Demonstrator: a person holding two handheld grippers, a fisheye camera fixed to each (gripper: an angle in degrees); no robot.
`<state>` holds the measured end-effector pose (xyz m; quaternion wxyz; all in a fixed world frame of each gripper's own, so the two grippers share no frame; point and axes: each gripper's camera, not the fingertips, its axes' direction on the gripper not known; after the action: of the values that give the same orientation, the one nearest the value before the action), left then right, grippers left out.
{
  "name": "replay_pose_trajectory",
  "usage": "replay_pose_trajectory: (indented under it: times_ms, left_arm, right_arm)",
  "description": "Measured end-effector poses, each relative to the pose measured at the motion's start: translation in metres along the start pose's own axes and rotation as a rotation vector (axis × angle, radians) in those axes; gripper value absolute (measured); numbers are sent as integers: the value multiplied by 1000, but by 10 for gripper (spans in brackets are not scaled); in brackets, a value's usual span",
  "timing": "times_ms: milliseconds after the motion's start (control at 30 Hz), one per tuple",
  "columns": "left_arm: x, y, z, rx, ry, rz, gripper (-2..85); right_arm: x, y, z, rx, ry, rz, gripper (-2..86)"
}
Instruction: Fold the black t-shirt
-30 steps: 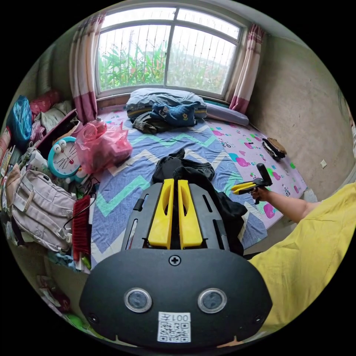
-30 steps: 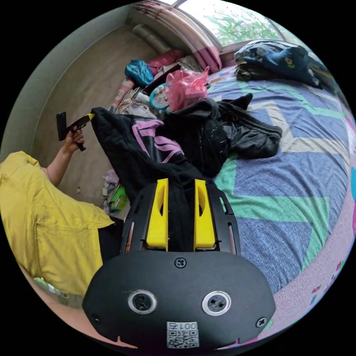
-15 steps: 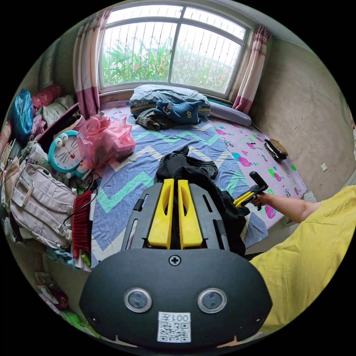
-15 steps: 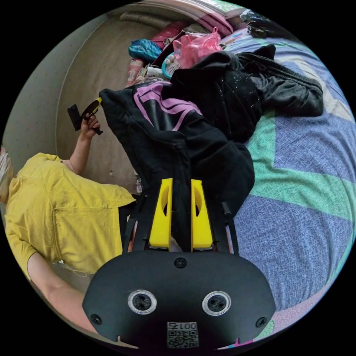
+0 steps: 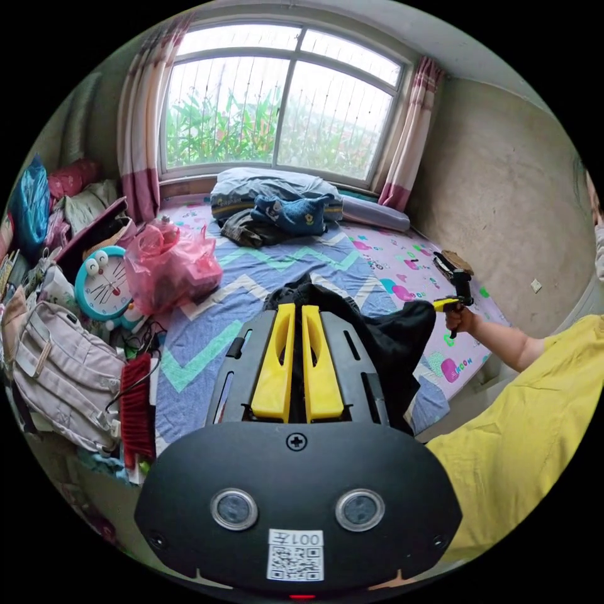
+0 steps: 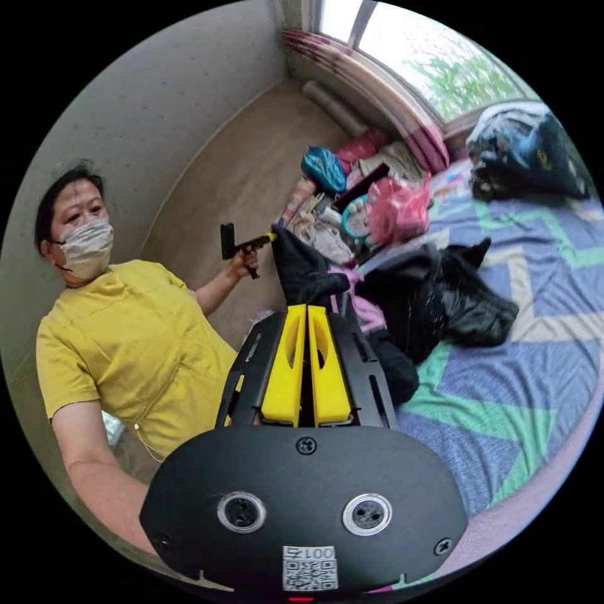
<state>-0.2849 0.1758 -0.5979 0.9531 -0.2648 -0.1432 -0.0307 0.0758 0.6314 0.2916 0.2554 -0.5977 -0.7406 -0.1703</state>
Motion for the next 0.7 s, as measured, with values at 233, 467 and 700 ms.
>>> replay_pose_trajectory:
  times_ms: [233,467,700]
  left_arm:
    - [16,-74,-10,116,59,185,-14]
    - [56,-150,-65,359,54,330,-14]
    - [89,-171,-123,554,-1,417,-15]
  right_arm:
    - [-79,-77,-79,150,225,-150,-1]
    - [-216,-146,-157,297,436,-376,-2]
    - [-356,-154,-218,448,646,-553,-3]
